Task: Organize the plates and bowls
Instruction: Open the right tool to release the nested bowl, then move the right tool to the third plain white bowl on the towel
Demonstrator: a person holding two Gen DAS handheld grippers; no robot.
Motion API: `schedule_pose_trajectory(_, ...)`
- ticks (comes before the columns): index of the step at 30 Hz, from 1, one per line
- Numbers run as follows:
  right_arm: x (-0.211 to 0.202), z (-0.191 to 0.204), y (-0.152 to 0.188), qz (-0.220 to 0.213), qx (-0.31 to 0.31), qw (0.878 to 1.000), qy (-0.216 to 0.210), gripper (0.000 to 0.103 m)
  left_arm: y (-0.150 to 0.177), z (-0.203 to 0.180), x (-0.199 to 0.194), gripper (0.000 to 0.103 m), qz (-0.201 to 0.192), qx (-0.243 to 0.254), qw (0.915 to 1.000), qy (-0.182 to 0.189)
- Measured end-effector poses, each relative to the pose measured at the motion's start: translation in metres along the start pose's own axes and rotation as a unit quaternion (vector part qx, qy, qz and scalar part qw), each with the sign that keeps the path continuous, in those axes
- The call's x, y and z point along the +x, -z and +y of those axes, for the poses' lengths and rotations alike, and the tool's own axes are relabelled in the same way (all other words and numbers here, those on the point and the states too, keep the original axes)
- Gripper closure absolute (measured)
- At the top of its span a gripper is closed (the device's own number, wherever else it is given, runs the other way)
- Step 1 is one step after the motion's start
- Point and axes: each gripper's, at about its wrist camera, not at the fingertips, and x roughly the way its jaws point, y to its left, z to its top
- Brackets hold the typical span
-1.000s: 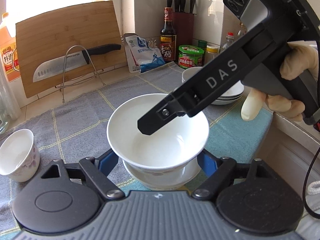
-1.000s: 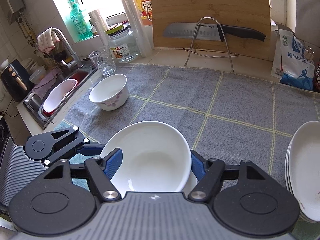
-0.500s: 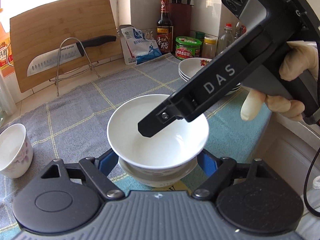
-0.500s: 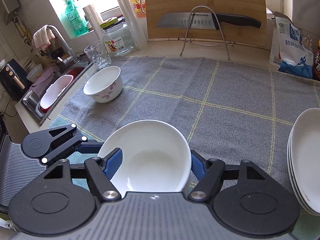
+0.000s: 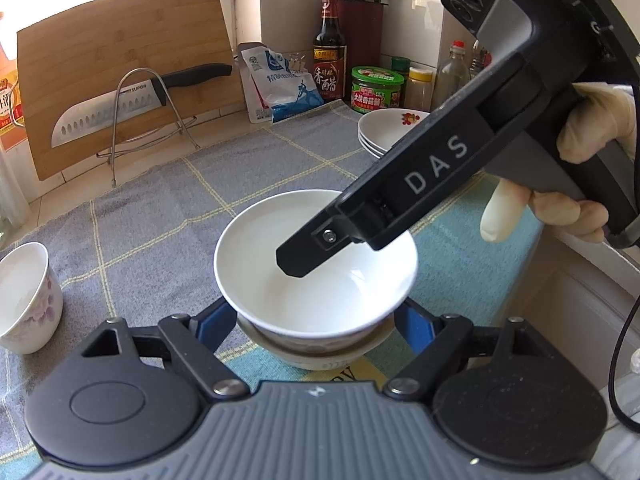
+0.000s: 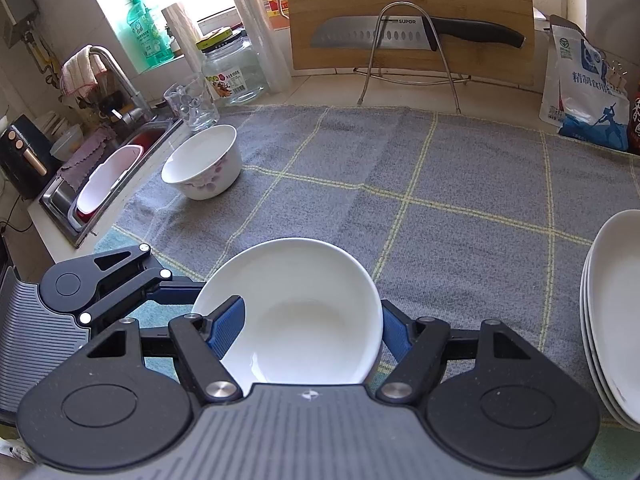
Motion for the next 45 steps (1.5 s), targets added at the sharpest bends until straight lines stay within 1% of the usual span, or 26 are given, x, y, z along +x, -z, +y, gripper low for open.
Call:
schedule_pose_trajectory(7, 0.001, -0.001, -0.001, 0.002, -0.001, 1.000, 0.002, 0.026, -0.001, 0.001, 0.000, 0.017, 0.000, 0.000, 1.0000, 0.000)
schedule_pose_trajectory(13, 0.002, 0.000, -0.001, -0.001, -0.009, 1.000, 0.009, 0.025, -0.001, 0.001, 0.000, 0.013, -0.001, 0.001, 1.0000, 0.004)
schedule_pose_trajectory(15, 0.001, 0.000, -0.001, -0.004, -0.009, 1.000, 0.005, 0.022, -0.002, 0.001, -0.001, 0.011, -0.004, -0.002, 1.0000, 0.006)
schedule_pose_trajectory(17, 0.000, 0.000, -0.002, -0.006, -0.009, 1.000, 0.002, 0.014, -0.003, 0.002, -0.001, 0.009, -0.006, -0.004, 0.9999, 0.009)
schedule_pose_trajectory(18, -0.001, 0.000, -0.002, -0.007, -0.011, 1.000, 0.004, 0.012, -0.003, 0.002, -0.002, 0.008, -0.008, -0.003, 0.9999, 0.008)
schedule_pose_trajectory(20, -0.001, 0.002, -0.001, -0.009, -0.016, 1.000, 0.009, 0.005, -0.003, 0.002, -0.004, 0.007, -0.010, 0.001, 0.9999, 0.007)
schedule_pose_trajectory(22, -0.002, 0.003, 0.000, -0.011, -0.020, 1.000, 0.014, 0.003, -0.002, 0.001, -0.006, 0.006, -0.012, 0.000, 0.9999, 0.010)
schedule_pose_trajectory(29, -0.006, 0.007, 0.000, -0.017, -0.031, 0.999, 0.021, 0.000, 0.001, 0.003, -0.018, 0.004, -0.022, -0.001, 0.9997, 0.012)
schedule_pose_trajectory(34, -0.006, 0.015, -0.006, -0.027, -0.041, 0.999, 0.020, 0.000, 0.006, 0.013, -0.031, 0.002, -0.033, -0.008, 0.9994, 0.009)
schedule_pose_trajectory(38, -0.003, 0.027, -0.016, -0.032, -0.059, 0.998, 0.016, 0.000, 0.014, 0.028, -0.043, 0.002, -0.044, -0.019, 0.9988, -0.009)
schedule_pose_trajectory(41, 0.002, 0.039, -0.025, -0.038, -0.076, 0.996, 0.010, 0.000, 0.019, 0.042, -0.052, 0.002, -0.047, -0.027, 0.9981, -0.030)
schedule_pose_trajectory(45, 0.013, 0.058, -0.040, -0.044, -0.100, 0.994, 0.006, 0.000, 0.029, 0.070, -0.061, 0.002, -0.050, -0.051, 0.9955, -0.062)
